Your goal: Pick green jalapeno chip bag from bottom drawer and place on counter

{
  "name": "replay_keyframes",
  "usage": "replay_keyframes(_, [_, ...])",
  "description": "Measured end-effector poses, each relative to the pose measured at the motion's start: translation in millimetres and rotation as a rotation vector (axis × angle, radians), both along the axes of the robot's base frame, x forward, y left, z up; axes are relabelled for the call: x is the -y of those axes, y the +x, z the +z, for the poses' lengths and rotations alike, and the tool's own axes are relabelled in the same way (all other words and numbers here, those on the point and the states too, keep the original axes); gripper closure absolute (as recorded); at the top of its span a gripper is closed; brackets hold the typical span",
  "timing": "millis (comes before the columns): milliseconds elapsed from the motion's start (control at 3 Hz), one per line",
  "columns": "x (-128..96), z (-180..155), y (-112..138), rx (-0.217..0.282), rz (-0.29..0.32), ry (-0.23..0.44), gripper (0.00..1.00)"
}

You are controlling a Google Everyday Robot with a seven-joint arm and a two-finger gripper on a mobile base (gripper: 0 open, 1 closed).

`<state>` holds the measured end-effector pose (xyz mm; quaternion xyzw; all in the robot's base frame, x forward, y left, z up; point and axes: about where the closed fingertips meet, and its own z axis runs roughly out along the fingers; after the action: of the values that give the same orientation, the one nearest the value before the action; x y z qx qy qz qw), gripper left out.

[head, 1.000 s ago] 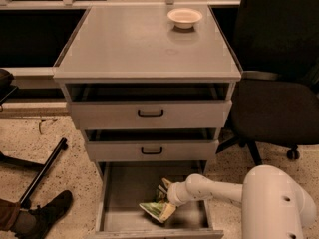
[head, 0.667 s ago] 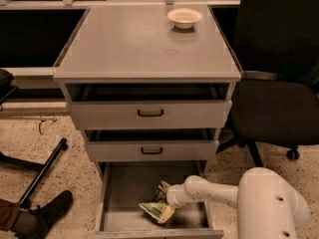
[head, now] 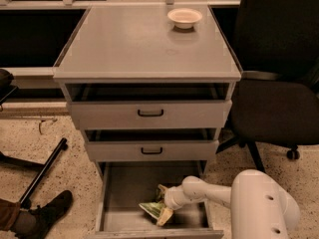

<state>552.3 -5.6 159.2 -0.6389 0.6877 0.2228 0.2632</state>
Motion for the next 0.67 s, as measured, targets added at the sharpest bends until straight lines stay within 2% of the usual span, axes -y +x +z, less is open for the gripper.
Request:
replay_keyframes(333, [-6.5, -7.0, -2.5, -0.022, 0.025, 0.022, 0.18])
replay_keyframes(667, [-6.5, -7.4, -2.5, -0.024, 0.028, 0.024, 0.42])
